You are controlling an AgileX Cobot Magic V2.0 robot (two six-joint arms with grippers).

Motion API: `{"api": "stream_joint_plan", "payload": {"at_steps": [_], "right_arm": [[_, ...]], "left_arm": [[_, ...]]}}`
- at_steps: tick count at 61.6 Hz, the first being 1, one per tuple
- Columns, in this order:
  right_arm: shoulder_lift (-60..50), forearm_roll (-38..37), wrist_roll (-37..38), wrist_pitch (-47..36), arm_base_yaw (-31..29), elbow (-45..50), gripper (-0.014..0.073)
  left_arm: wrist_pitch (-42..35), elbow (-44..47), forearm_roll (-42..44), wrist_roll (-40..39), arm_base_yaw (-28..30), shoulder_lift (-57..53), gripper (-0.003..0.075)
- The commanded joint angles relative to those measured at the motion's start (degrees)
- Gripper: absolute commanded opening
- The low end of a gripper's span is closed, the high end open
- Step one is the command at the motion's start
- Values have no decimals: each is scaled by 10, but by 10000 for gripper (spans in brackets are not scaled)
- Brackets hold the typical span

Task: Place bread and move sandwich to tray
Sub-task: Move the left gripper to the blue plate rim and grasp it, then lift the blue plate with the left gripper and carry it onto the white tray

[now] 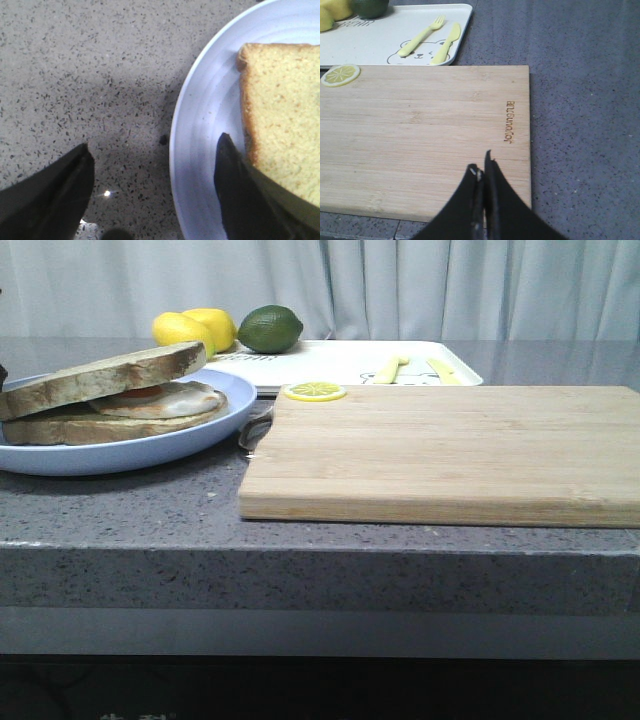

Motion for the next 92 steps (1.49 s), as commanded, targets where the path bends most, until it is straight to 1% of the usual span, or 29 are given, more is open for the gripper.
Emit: {"api": "stream_joint_plan", "payload": {"at_steps": [1, 27, 35, 38, 41, 46, 47, 52, 53, 56, 67, 73, 77, 83, 89, 92], "right_arm": [[2, 4, -1, -47, 2, -14, -61], [2, 4, -1, -48, 2, -14, -61], [2, 4, -1, -48, 2, -14, -61], [2, 4, -1, -49, 2, -14, -61], [2, 4, -1, -49, 2, -14, -61], [2, 4, -1, -49, 2, -14, -61], [2, 4, -1, -49, 2, -14, -61], [2, 4, -1, -49, 2, -14, -61], [2, 4, -1, -49, 2, -14, -61], [2, 4, -1, -49, 2, -14, -61], [2, 4, -1, -49, 2, -14, -61], [2, 4, -1, -49, 2, -14, -61], [2, 4, -1, -49, 2, -14, -61], [2, 4, -1, -49, 2, -14, -61], [2, 4, -1, -49, 2, -14, -61], [2, 4, -1, -48, 2, -14, -61]], "left_arm": [[-33, -21, -7, 0, -2, -17, 489], [-31, -22, -26, 0, -2, 25, 489], [-20, -22, -26, 0, -2, 30, 489], [-19, -23, -26, 0, -2, 30, 479], [-17, -24, -26, 0, -2, 30, 439], [-14, -24, -26, 0, -2, 30, 314], [-13, -24, -26, 0, -2, 30, 270], [-12, -24, -26, 0, -2, 30, 111], [-12, -24, -26, 0, -2, 30, 64], [-13, -24, -26, 0, -2, 30, -21], [-14, -24, -43, 0, 12, 28, -20], [-13, -24, -97, 21, 36, 19, -20], [-5, -24, -169, 76, 59, 13, -20], [23, -24, -299, 168, 99, 12, -20], [63, -25, -392, 227, 141, 12, -20], [86, -29, -422, 245, 156, 12, -20]]}}
